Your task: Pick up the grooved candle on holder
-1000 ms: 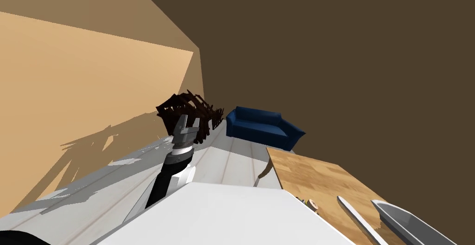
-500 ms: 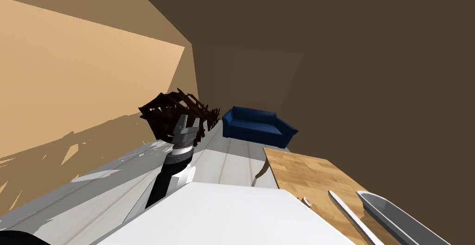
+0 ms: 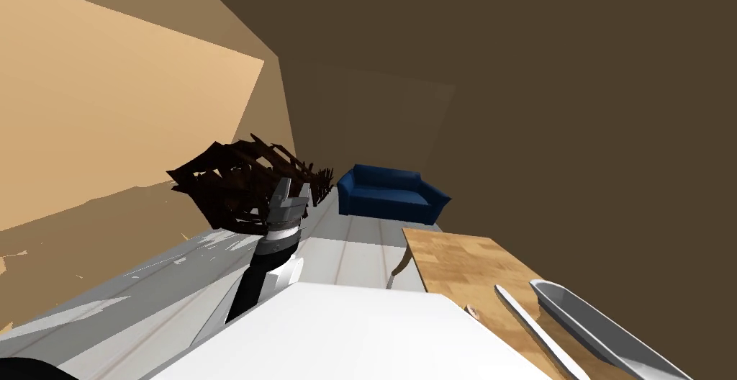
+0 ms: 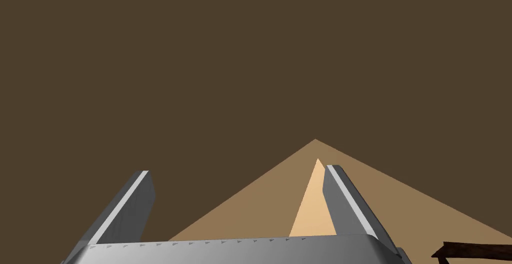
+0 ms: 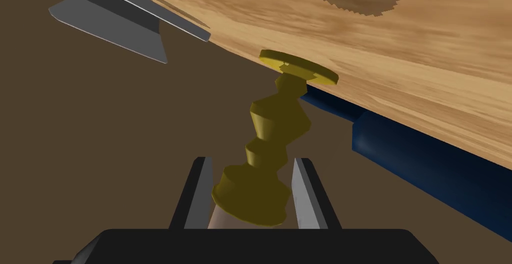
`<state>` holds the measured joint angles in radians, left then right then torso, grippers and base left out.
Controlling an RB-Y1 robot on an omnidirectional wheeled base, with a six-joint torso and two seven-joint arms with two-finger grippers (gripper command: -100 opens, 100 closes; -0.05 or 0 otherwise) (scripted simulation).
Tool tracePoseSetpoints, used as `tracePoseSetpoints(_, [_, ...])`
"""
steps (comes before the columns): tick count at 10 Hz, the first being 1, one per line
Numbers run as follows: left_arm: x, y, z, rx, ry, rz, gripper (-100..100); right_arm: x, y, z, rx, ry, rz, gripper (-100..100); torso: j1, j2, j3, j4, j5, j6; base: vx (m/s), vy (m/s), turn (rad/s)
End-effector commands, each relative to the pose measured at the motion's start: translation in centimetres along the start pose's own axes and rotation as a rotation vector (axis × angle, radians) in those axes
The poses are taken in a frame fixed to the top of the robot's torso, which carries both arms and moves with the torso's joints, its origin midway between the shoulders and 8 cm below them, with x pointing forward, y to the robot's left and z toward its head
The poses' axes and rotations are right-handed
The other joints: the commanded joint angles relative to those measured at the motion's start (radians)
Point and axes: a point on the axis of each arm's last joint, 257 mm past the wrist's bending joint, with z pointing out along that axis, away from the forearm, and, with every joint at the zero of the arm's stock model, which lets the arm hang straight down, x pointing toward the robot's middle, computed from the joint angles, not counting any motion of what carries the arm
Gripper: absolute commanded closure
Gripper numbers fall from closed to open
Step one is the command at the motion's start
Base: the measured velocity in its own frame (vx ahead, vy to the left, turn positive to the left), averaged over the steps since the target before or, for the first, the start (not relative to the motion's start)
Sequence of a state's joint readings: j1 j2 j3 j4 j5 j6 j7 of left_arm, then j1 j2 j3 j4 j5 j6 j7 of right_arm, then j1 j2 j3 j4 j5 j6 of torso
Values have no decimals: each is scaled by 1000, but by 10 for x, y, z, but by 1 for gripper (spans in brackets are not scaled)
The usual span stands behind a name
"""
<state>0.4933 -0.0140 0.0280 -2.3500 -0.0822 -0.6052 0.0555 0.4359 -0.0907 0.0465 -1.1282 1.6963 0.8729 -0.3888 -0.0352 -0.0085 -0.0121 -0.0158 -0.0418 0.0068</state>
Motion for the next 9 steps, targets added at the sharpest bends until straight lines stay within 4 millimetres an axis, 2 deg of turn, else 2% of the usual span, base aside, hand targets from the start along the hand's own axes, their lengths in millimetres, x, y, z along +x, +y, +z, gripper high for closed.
tracePoseSetpoints(1, [0, 0, 0, 0, 0, 0, 0, 5, -3, -15, 5, 8, -7, 100, 0, 0, 0, 0, 0, 0, 104, -36, -281])
tracePoseSetpoints(3, [0, 0, 0, 0, 0, 0, 0, -19, 8, -16, -15, -52, -15, 100, 0, -2, -1, -1, 0, 2, 72, -14, -92])
tracePoseSetpoints(4, [0, 0, 0, 0, 0, 0, 0, -8, -2, -30, 3, -25, -16, 100, 1, 0, 0, 0, 0, 0, 104, -38, -282])
tracePoseSetpoints(5, [0, 0, 0, 0, 0, 0, 0, -23, 3, -30, -4, -60, -13, 100, -1, -2, -1, -1, 0, 3, 101, -18, -215])
tracePoseSetpoints(6, [0, 0, 0, 0, 0, 0, 0, -29, 5, -31, -12, -81, -33, 100, 0, -2, -1, -1, 0, 2, 44, -2, 1])
tracePoseSetpoints(8, [0, 0, 0, 0, 0, 0, 0, -29, 5, -30, -11, -82, -34, 100, 0, 3, 1, 0, 0, 1, 5, -2, 21])
tracePoseSetpoints(9, [0, 0, 0, 0, 0, 0, 0, -30, 6, -30, -12, -84, -35, 0, 0, 4, 2, 0, 0, 1, 0, 0, 0])
